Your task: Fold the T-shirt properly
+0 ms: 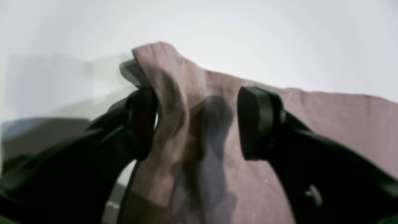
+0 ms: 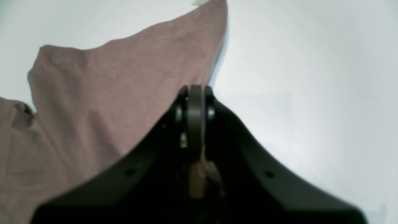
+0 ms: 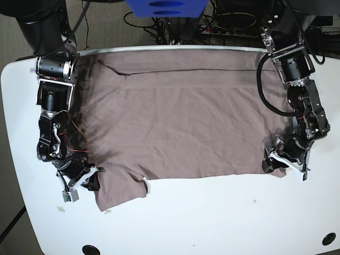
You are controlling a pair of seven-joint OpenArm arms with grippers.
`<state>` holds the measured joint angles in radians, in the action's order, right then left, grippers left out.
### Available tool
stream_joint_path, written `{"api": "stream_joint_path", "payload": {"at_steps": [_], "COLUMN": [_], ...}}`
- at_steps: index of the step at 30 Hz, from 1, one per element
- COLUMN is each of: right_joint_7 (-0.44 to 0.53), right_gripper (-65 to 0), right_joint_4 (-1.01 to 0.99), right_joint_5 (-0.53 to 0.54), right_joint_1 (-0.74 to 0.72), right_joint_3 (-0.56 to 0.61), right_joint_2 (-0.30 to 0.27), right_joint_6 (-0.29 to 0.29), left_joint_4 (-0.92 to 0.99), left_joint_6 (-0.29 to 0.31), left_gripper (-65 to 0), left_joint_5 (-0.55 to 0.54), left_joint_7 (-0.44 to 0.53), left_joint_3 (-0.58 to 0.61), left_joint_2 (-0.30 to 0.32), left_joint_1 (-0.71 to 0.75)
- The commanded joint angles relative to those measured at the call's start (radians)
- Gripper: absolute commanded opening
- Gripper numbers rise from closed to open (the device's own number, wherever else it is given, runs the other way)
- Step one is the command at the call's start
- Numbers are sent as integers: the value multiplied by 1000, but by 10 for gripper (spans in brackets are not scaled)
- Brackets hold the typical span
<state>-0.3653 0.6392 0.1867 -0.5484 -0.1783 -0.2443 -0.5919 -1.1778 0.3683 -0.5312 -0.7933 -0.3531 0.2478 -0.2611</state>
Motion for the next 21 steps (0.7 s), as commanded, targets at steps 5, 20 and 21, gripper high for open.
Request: {"api": "stream_joint_path", "payload": {"at_steps": [5,20,21], "right_joint_7": [-28,-26,-21], "right_gripper": [-650,-650,-650], "right_joint_4": [11,23,23], "right_joint_5": [-13,-15,-15], "right_joint_1": [-12,-1,-3], "right_joint_3": [2,6,6], "right_joint_2": [-6,-5,-6], "right_joint_6": [-4,-2,-3], "left_joint_4": [31,37,36], "left_joint_6": [-7,-21,-19], "left_gripper": [-228,-623,-639], "left_joint_5": [30,69,61], "left_joint_7": [41,134,131], "left_joint_3": [17,55,49], "left_joint_2": [12,28,27], "left_joint_1": [-26,-17,-18]}}
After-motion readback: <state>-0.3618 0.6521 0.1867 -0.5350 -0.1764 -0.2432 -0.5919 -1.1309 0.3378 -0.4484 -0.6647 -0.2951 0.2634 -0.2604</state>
